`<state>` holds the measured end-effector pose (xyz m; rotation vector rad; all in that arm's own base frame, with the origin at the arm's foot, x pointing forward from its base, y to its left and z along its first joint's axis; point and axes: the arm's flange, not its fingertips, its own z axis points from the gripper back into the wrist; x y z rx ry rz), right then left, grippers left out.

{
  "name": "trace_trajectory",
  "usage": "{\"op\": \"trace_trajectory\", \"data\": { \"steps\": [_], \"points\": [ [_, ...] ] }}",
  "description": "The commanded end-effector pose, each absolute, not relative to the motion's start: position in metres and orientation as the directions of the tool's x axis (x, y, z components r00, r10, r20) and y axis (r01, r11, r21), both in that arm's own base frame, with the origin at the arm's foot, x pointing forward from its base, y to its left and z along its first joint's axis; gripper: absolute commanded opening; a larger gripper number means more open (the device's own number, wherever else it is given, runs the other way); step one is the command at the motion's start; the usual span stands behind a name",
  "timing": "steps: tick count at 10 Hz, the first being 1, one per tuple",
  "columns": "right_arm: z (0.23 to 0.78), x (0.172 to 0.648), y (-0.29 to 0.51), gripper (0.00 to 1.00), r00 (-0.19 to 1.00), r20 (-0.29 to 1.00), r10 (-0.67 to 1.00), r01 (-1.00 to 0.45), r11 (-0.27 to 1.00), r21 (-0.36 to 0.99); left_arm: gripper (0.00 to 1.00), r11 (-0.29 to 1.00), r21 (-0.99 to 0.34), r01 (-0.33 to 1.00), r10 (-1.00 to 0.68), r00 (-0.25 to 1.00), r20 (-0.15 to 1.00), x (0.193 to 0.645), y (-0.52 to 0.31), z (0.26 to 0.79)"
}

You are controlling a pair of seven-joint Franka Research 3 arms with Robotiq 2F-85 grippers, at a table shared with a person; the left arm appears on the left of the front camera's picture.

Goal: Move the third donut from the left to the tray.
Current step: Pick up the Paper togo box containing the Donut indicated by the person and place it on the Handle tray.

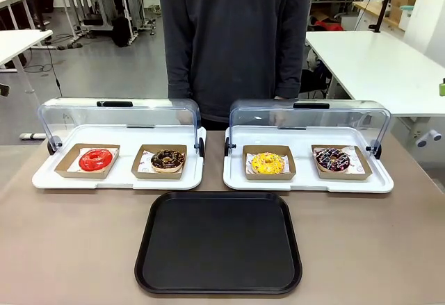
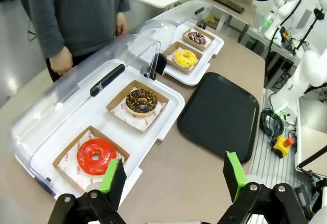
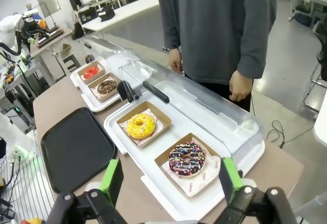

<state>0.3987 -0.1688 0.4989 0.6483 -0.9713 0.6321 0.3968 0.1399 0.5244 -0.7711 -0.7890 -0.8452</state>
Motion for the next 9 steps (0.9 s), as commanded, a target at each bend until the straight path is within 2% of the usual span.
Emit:
{"op": "trace_trajectory", "data": {
  "steps": [1, 9],
  "points": [
    [0.5003, 0.3996, -0.1683, 1.0, 0.397, 0.9, 0.182, -0.742, 0.641, 0.198, 1.0, 0.433, -0.265, 0.862, -0.33, 0.425, 0.843, 0.3967, 0.1398, 0.5253],
    [0.5003, 0.3996, -0.1683, 1.0, 0.397, 0.9, 0.182, -0.742, 0.641, 0.198, 1.0, 0.433, -0.265, 0.862, -0.33, 0.425, 0.843, 0.3967, 0.1398, 0.5253]
  ]
}}
